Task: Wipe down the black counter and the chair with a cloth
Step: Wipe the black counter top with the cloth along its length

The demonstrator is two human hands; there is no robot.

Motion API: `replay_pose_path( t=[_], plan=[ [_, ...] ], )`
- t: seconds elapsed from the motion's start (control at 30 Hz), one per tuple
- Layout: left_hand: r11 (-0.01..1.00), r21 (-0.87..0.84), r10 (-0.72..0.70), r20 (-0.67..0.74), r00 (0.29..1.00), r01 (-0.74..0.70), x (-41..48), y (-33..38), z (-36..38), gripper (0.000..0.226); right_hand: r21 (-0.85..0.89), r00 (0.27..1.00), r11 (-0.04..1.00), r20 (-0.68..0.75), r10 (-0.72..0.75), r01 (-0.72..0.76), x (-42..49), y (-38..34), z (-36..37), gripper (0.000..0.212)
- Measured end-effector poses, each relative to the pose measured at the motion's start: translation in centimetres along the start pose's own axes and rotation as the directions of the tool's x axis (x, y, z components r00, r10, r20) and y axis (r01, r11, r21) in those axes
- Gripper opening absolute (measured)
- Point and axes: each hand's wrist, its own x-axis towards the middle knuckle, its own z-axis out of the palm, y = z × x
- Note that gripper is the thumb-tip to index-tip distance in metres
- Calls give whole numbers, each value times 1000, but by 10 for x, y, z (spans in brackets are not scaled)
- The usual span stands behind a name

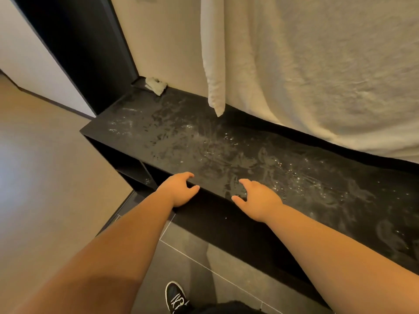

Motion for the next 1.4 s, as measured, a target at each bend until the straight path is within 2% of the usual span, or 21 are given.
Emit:
replay_pose_path(
  t=[0.57,0.87,1.13,1.4],
  plan=[
    [983,-131,-136,-22,991,132,31,-212,-88,66,39,999,999,33,-1,0,137,-191,56,69],
    [977,-115,-191,-88,978,180,39,-292,-144,61,24,993,994,52,-106,105,201,-283,70,65],
    [968,-129,-233,-126,964,217,90,-321,-178,58,45,985,986,50,-163,160,276,-319,67,57],
    [963,-121,-252,-97,963,240,160,-327,-222,56,52,976,979,81,-200,196,370,-338,46,55]
  ],
)
